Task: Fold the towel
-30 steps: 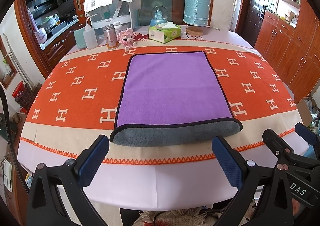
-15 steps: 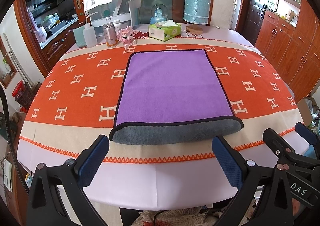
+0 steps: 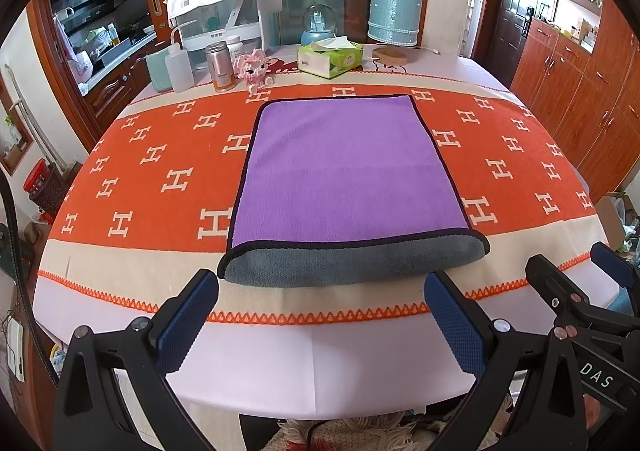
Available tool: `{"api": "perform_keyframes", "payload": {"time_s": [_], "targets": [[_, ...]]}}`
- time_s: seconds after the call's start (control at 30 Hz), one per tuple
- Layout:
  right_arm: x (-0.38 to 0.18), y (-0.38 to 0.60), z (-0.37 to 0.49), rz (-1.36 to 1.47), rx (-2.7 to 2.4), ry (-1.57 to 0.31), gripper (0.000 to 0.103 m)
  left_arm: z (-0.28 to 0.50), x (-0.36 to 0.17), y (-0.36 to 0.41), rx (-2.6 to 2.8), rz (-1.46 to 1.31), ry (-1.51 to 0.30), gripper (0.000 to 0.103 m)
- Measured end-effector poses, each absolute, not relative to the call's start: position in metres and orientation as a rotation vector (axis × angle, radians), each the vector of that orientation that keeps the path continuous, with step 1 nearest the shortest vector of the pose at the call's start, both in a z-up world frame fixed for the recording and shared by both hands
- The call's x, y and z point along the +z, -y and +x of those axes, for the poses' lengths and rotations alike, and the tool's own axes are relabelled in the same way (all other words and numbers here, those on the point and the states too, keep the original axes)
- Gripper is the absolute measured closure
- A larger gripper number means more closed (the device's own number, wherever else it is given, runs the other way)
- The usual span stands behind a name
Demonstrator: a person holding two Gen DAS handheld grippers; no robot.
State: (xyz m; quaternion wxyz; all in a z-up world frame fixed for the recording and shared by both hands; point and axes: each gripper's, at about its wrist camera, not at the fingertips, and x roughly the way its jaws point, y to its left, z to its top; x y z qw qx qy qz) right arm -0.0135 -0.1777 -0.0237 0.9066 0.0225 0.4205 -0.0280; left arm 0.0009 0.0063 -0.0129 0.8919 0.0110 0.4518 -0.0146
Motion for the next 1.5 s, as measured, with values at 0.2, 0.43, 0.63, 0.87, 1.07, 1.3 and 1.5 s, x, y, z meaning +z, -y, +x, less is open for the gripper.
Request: {"api": "perform_keyframes", "payload": {"time_s": [0.2,0.43,0.63,0.87,1.07,1.3,1.5], "targets": [[-0.029,0.177,-0.012,0.044,-0.056,-0.877,0.003,0.005,-0.018,-0.008,-0.032,0.019,-0.951,0.001],[-0.035,0.176,-0.007,0.037,-0.061,-0.895,0.003,0.010,-0.021,-0.008,-0.032,0.017,-0.965,0.001],[-0.037,0.178,-0.002,0.035,-0.070,-0.910,0.003,0.019,-0.026,-0.015,-0.022,-0.001,-0.983,0.001],[-0.039,0.181,0.005,0.028,-0.086,-0.906,0.004,0.032,-0.036,-0.026,0.018,0.007,-0.996,0.001],[-0.046,0.179,0.012,-0.002,-0.068,-0.912,0.007,0.039,-0.043,-0.033,0.034,0.040,-0.988,0.001],[-0.070,0.181,0.023,-0.054,0.007,-0.962,0.020,0.049,-0.053,-0.055,-0.011,0.077,-0.987,0.001],[-0.088,0.190,0.033,-0.046,0.074,-0.988,0.027,0.064,-0.076,-0.088,-0.075,-0.004,-1.076,0.001]]}}
